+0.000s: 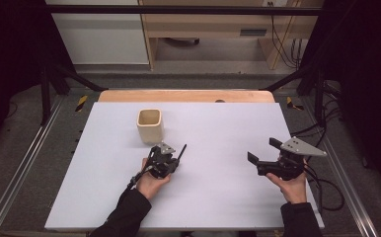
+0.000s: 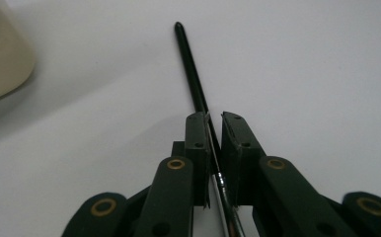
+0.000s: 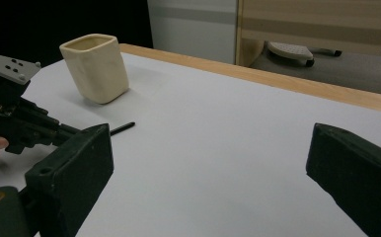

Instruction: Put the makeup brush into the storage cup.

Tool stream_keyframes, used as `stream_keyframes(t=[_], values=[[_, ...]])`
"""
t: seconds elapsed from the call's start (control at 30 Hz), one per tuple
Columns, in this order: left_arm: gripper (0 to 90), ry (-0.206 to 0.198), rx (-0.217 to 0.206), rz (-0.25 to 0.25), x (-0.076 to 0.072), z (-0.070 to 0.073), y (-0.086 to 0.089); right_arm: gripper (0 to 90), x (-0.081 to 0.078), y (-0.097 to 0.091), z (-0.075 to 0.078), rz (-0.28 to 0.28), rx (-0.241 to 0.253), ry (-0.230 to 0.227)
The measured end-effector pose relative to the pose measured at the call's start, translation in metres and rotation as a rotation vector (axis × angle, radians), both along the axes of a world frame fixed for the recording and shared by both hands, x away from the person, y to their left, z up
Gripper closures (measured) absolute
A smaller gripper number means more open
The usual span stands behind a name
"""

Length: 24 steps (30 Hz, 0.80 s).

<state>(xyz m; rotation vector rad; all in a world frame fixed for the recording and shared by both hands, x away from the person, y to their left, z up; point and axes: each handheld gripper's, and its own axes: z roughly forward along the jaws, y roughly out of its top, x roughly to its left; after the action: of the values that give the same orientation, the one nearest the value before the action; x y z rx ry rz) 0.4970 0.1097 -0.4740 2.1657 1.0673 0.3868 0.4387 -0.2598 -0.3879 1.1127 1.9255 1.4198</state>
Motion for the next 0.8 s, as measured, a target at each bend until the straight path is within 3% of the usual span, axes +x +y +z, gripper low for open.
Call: stream_keyframes(t=[0.37,0.6,0.8], values=[[82.4,-0.004,0.017,-0.030,-0.002,0.001,-0.003,4.5,0.000,-0.001,0.000,-0.001,0.005,0.000],[69.8,-0.018,-0.020,-0.026,-0.002,0.011,0.002,4.6,-0.001,-0.002,0.001,-0.002,0.006,-0.002],[49.4,0.002,-0.025,-0.074,-0.004,0.029,0.003,4.5,-0.001,-0.004,0.002,-0.004,0.008,-0.004]])
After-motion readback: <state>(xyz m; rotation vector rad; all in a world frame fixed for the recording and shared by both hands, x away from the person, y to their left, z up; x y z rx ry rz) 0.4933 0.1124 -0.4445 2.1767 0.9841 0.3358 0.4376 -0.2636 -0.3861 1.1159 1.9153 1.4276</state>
